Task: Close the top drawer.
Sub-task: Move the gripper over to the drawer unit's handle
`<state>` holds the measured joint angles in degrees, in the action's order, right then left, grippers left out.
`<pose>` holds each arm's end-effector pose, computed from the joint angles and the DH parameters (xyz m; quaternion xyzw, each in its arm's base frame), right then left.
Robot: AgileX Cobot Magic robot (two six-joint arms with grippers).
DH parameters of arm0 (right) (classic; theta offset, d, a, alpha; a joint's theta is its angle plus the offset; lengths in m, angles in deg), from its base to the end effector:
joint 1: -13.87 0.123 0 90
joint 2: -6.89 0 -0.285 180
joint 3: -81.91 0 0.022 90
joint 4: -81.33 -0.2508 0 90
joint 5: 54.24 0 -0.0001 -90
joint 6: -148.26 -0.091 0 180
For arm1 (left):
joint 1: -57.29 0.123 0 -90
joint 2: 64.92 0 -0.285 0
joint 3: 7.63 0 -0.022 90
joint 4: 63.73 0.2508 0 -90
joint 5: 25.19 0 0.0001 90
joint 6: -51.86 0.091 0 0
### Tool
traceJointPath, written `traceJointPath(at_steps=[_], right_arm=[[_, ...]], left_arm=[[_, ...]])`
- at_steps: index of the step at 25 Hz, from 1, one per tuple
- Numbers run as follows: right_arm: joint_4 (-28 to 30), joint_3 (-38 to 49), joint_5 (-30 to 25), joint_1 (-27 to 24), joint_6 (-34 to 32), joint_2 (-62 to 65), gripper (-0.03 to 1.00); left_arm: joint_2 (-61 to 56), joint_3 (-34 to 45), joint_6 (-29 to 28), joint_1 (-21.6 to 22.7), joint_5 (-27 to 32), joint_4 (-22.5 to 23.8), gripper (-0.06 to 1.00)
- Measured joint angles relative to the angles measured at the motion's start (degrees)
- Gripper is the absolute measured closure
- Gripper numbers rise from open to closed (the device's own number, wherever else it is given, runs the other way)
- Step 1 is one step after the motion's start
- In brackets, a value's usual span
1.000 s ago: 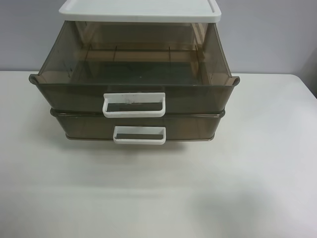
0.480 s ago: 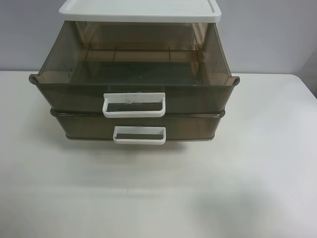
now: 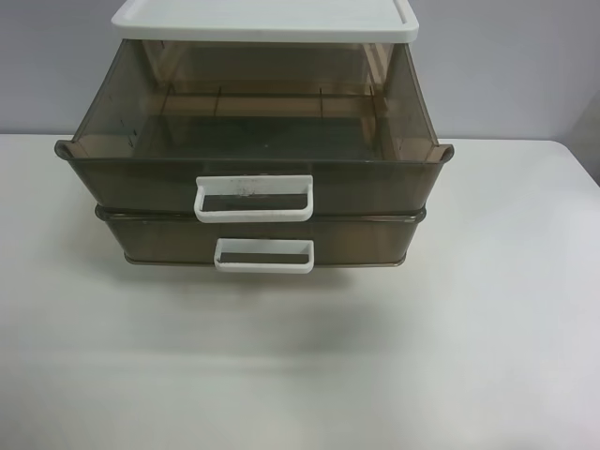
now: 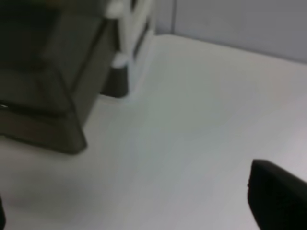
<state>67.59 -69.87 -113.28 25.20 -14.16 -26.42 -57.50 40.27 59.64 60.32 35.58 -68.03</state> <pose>0.0444 0.0278 0.3740 -0.2127 0.8356 0.0926 0.4979 -0.0070 -0.0063 0.2807 0.0369 0.8471 0.0125 0.5301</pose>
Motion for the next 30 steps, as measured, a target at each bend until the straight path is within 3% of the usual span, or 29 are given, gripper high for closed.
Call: traceJointPath(at_steps=[4,7,8,14,17,23,30], right_arm=[[1.1,-6.5,0.2,12.5,0.4,-12.0,-0.03],[5.7,-11.7,0.1,24.3,-1.0,-20.9,-0.03],[5.7,-11.7,0.1,24.3,-1.0,-20.9,-0.03],[19.5,-23.3,-3.4,46.0,-9.1,-38.3,-0.03],[21.2,-29.0,-6.3,55.6,-11.8,-47.9,-0.03],[19.5,-30.8,-7.3,64.7,-14.3,-57.8,-0.03],[21.3,-30.8,-7.7,66.6,-16.7,-66.8,-0.03]], left_arm=[[0.0,0.0,0.0,0.0,0.0,0.0,-0.05],[0.0,0.0,0.0,0.0,0.0,0.0,-0.05],[0.0,0.0,0.0,0.0,0.0,0.0,-0.05],[0.0,0.0,0.0,0.0,0.0,0.0,-0.05],[0.0,0.0,0.0,0.0,0.0,0.0,-0.05],[0.0,0.0,0.0,0.0,0.0,0.0,-0.05],[0.0,0.0,0.0,0.0,0.0,0.0,-0.05]])
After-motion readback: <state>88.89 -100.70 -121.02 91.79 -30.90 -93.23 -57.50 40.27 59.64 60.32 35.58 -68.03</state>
